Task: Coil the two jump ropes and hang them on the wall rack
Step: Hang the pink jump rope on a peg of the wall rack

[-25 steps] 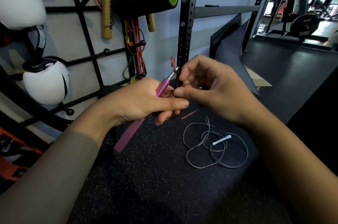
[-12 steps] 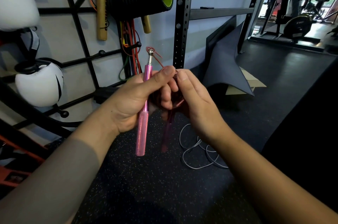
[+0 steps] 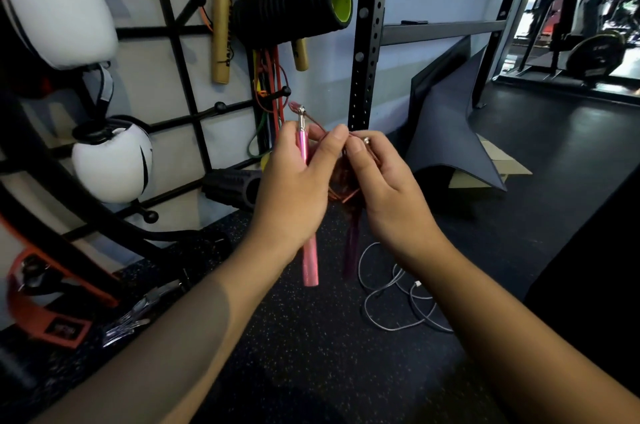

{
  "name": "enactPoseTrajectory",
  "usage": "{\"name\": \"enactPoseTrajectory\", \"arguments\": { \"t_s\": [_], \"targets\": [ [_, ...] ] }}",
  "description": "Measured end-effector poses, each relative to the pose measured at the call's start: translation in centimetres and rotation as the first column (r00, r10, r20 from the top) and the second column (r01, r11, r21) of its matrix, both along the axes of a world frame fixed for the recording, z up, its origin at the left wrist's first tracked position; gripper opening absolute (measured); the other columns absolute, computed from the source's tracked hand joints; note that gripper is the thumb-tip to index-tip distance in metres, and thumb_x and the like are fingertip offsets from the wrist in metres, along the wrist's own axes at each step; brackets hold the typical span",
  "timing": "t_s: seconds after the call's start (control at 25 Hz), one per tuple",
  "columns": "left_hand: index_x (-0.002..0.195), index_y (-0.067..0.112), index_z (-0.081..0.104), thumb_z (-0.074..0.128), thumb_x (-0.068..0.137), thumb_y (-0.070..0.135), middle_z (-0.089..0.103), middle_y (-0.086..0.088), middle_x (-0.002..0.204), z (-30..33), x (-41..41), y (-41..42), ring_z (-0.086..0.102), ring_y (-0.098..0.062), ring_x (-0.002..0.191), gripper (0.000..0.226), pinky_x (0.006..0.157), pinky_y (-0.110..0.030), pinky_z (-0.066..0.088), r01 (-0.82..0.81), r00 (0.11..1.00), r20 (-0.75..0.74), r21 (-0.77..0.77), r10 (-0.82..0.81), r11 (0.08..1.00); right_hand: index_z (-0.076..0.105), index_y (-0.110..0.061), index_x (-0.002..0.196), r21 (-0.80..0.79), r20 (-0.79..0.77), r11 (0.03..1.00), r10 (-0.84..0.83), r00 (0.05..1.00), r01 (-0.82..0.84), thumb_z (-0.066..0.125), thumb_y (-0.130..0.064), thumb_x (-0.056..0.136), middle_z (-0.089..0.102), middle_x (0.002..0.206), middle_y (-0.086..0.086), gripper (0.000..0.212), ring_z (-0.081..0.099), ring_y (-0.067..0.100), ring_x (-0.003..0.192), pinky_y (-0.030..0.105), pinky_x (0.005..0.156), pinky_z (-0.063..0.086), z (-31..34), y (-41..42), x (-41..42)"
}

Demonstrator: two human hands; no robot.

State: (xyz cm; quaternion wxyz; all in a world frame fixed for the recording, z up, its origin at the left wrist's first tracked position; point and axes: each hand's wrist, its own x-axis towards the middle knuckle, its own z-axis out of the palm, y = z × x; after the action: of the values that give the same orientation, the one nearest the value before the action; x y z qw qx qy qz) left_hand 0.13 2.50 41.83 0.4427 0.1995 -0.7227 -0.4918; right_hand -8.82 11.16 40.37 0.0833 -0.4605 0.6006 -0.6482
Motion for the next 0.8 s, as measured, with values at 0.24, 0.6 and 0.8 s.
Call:
{"name": "enactPoseTrajectory", "arguments": {
  "t_s": [0.24,0.6,0.8],
  "targets": [
    [0.113,0.026,0.052,0.052,0.103,0.045,0.065,0.008,0.084,1.0,2.6,-3.8,0.064,0.005,0.072,0.021,0.062,-0.011,0.048,-0.177,0.983,-0.002,-0.231,0.181,0.957,0.054,-0.021,0.128,-0.027,-0.061,0.999,0.03,0.998,-0.032,0.047,-0.032,0.11,0.065,0.081,0.0,0.022,0.062,0.009,0.066,0.031,0.061,0.051,1.6,-4.1,2.3],
    [0.121,0.024,0.064,0.043,0.106,0.049,0.069,0.004,0.105,6.5,7.3,-13.8,0.066,-0.015,0.098,0.036,0.082,-0.03,0.053,-0.237,0.964,0.052,-0.283,0.262,0.929,0.054,-0.017,0.121,-0.044,-0.122,0.991,0.123,0.985,-0.13,0.044,-0.032,0.111,0.06,0.08,-0.001,0.02,0.056,0.005,0.066,0.027,0.061,0.047,7.9,-14.7,5.5],
    [0.123,0.02,0.066,0.046,0.105,0.049,0.061,-0.001,0.114,10.3,6.9,-19.1,0.058,-0.01,0.102,0.04,0.082,-0.006,0.042,-0.347,0.935,-0.039,-0.32,0.353,0.882,0.059,-0.015,0.116,-0.153,-0.063,0.977,0.143,0.988,-0.151,0.052,-0.033,0.108,0.064,0.082,-0.002,0.02,0.057,0.006,0.067,0.023,0.058,0.048,11.8,-20.0,5.6]
  ]
}}
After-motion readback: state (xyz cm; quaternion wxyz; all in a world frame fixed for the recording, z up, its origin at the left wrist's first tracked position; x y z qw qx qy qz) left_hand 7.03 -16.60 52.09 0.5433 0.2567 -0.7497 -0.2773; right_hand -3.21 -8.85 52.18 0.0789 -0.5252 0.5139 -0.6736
